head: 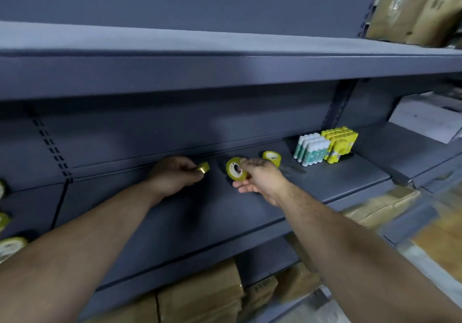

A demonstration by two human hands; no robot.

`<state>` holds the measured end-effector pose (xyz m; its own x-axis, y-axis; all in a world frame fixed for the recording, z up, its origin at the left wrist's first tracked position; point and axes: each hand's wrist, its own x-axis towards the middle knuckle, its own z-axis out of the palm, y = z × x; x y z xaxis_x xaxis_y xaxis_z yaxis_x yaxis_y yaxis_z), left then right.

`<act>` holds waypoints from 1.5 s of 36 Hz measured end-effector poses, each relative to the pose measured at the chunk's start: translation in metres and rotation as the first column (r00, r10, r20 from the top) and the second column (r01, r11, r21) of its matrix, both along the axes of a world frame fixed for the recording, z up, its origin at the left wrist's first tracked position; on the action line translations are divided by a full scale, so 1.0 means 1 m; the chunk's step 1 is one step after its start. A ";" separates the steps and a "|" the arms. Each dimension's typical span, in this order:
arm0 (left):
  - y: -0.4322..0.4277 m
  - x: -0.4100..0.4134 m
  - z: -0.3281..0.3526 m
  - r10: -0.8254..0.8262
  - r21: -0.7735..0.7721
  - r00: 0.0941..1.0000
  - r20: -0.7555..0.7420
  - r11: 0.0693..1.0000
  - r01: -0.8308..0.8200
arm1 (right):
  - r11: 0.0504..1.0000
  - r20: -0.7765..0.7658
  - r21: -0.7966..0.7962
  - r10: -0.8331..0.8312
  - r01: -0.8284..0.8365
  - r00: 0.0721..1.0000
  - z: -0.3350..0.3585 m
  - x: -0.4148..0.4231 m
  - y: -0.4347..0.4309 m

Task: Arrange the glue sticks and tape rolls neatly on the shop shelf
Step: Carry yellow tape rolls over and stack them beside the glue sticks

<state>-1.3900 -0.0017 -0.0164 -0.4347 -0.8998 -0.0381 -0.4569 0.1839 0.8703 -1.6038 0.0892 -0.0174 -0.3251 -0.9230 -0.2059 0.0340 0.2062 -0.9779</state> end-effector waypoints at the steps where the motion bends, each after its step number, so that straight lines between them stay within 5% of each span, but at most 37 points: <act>1: 0.002 -0.011 0.000 0.017 -0.053 0.999 0.041 0.999 -0.015 | 1.000 -0.028 -0.014 0.004 -0.004 1.000 -0.002 -0.013 0.000; 12: 0.019 -0.121 -0.001 0.181 -0.218 0.965 0.188 0.966 -0.138 | 0.992 -0.478 -0.075 -0.122 0.098 0.870 -0.005 -0.147 -0.015; 17: 0.018 -0.143 -0.006 0.154 -0.183 0.973 0.173 0.976 -0.122 | 1.000 -0.726 0.001 0.007 -0.008 0.687 0.001 -0.169 -0.021; 34: -0.003 -0.159 -0.018 0.191 -0.165 0.974 0.124 0.972 -0.169 | 0.977 -0.832 0.153 0.209 -0.150 0.513 -0.016 -0.165 -0.055; 43: -0.009 -0.160 -0.021 0.159 -0.170 0.977 0.141 0.976 -0.135 | 0.989 -0.797 0.090 0.142 -0.117 0.587 -0.024 -0.165 -0.061; 54: -0.012 -0.160 -0.023 0.141 -0.166 0.976 0.165 0.980 -0.113 | 0.993 -0.833 0.075 0.115 -0.095 0.541 -0.027 -0.158 -0.063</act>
<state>-1.5499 -0.0141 -0.0389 -0.3156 -0.9480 0.0401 -0.6280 0.2403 0.7402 -1.7622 0.0260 -0.0440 -0.2599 -0.9615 0.0894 -0.8187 0.1704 -0.5484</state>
